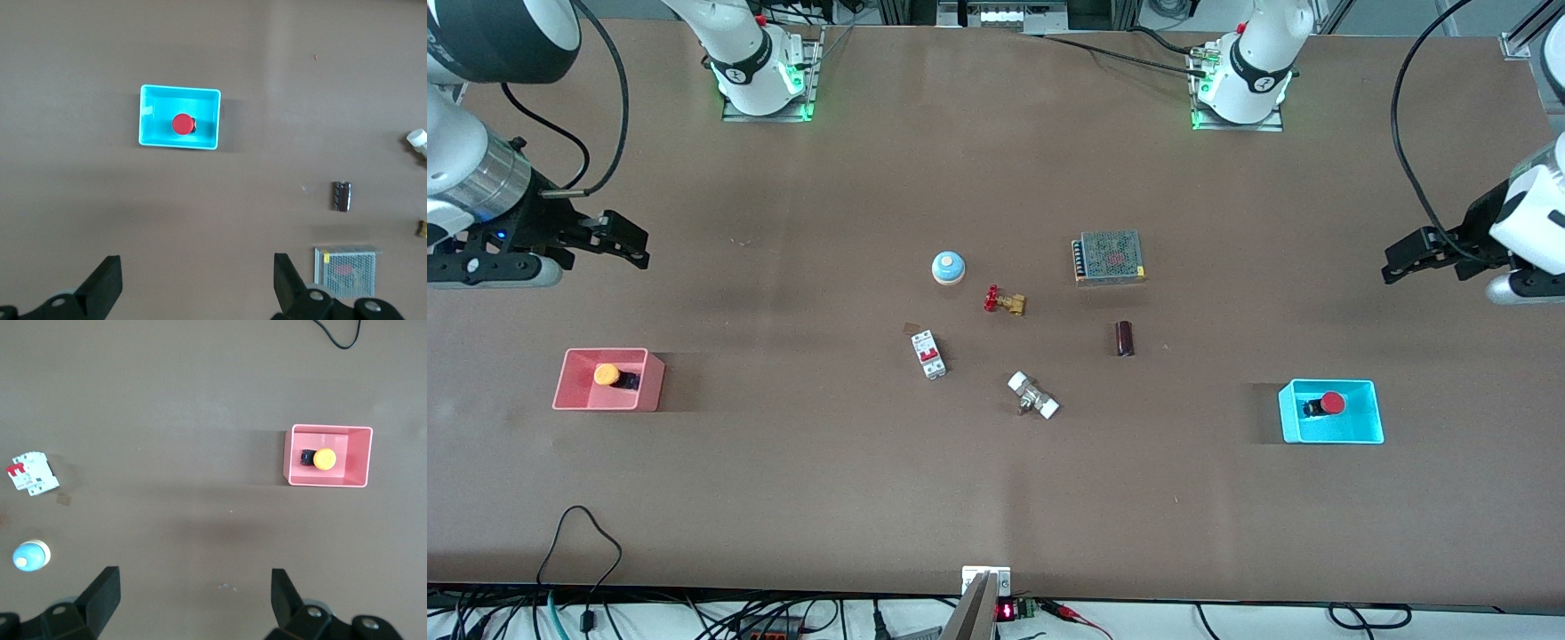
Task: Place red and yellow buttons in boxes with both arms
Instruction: 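Open the right gripper and lift away while the left gripper releases and retracts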
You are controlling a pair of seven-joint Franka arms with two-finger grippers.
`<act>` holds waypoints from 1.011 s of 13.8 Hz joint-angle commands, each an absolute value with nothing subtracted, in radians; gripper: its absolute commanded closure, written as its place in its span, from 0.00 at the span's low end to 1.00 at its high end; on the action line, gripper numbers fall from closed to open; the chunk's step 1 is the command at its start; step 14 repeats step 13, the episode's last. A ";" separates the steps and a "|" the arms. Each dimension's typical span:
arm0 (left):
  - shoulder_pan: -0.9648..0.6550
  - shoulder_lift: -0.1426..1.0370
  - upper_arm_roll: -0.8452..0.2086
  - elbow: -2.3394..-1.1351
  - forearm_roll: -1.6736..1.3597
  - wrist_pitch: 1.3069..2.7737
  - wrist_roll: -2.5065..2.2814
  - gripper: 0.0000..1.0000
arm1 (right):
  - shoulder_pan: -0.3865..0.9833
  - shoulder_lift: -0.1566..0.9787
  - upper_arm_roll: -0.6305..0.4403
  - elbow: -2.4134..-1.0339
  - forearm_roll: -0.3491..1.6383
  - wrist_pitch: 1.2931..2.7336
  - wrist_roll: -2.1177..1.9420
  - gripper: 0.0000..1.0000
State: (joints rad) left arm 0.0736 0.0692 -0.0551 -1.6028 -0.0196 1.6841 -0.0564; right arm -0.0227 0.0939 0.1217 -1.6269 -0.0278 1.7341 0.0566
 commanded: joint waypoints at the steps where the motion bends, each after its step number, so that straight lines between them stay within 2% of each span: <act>1: 0.083 0.074 -0.064 -1.516 -0.018 1.572 -0.051 0.00 | -0.032 0.095 0.123 -1.611 -0.038 1.718 0.041 0.00; 8: 0.086 0.046 -0.067 -1.580 -0.021 1.597 -0.043 0.00 | -0.037 0.092 0.123 -1.611 -0.035 1.710 0.035 0.00; 10: 0.087 0.045 -0.066 -1.580 -0.021 1.594 -0.041 0.00 | -0.046 0.071 0.117 -1.611 -0.035 1.627 0.037 0.00; 14: 0.089 0.044 -0.066 -1.580 -0.021 1.594 -0.040 0.00 | -0.049 0.054 0.115 -1.618 -0.035 1.612 0.037 0.00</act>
